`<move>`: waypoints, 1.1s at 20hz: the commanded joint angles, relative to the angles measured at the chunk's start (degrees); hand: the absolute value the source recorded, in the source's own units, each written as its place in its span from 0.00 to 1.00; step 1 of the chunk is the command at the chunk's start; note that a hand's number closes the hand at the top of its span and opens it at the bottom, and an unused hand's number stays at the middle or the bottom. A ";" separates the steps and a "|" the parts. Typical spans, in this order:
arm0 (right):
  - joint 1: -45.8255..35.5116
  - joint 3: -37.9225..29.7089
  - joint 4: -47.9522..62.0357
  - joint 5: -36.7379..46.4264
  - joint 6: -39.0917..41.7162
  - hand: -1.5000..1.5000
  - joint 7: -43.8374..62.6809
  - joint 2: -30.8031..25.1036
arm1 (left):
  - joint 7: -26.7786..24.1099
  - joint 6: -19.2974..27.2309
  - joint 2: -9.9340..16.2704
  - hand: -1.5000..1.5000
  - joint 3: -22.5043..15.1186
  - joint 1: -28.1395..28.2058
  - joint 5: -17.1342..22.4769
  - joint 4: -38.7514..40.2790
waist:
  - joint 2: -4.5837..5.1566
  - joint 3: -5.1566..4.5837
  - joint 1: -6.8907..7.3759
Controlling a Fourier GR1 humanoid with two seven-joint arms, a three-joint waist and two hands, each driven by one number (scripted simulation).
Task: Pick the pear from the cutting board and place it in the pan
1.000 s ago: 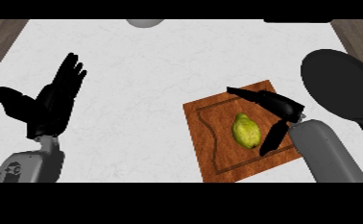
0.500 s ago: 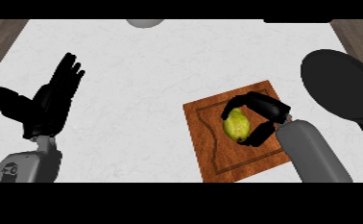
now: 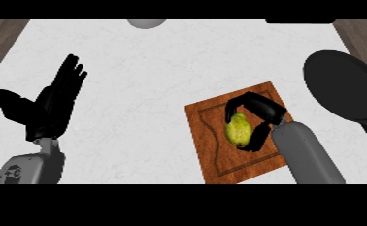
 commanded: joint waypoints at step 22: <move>9.84 -0.36 -65.31 24.02 -3.37 1.00 54.79 -9.80 | -2.54 0.19 -0.09 0.50 1.31 0.22 -1.04 3.10 | -0.04 0.01 -1.65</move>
